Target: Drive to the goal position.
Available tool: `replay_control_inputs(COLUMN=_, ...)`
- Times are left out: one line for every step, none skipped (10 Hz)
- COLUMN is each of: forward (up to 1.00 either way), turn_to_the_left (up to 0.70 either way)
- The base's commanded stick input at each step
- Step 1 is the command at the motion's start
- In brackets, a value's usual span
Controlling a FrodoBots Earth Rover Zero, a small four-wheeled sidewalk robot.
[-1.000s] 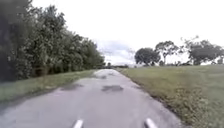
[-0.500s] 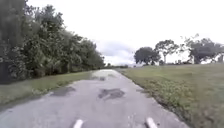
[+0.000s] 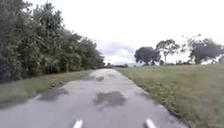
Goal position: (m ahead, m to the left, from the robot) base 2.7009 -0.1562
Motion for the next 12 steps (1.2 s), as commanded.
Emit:
replay_control_inputs(forward=0.85, turn_to_the_left=0.0)
replay_control_inputs(forward=0.85, turn_to_the_left=0.0)
replay_control_inputs(forward=0.85, turn_to_the_left=0.0)
replay_control_inputs(forward=0.85, turn_to_the_left=0.0)
replay_control_inputs(forward=0.85, turn_to_the_left=0.0)
replay_control_inputs(forward=0.85, turn_to_the_left=0.0)
replay_control_inputs(forward=0.85, turn_to_the_left=0.0)
replay_control_inputs(forward=0.85, turn_to_the_left=0.0)
replay_control_inputs(forward=0.85, turn_to_the_left=0.0)
replay_control_inputs(forward=0.85, turn_to_the_left=0.0)
replay_control_inputs(forward=0.85, turn_to_the_left=0.0)
replay_control_inputs(forward=0.85, turn_to_the_left=0.0)
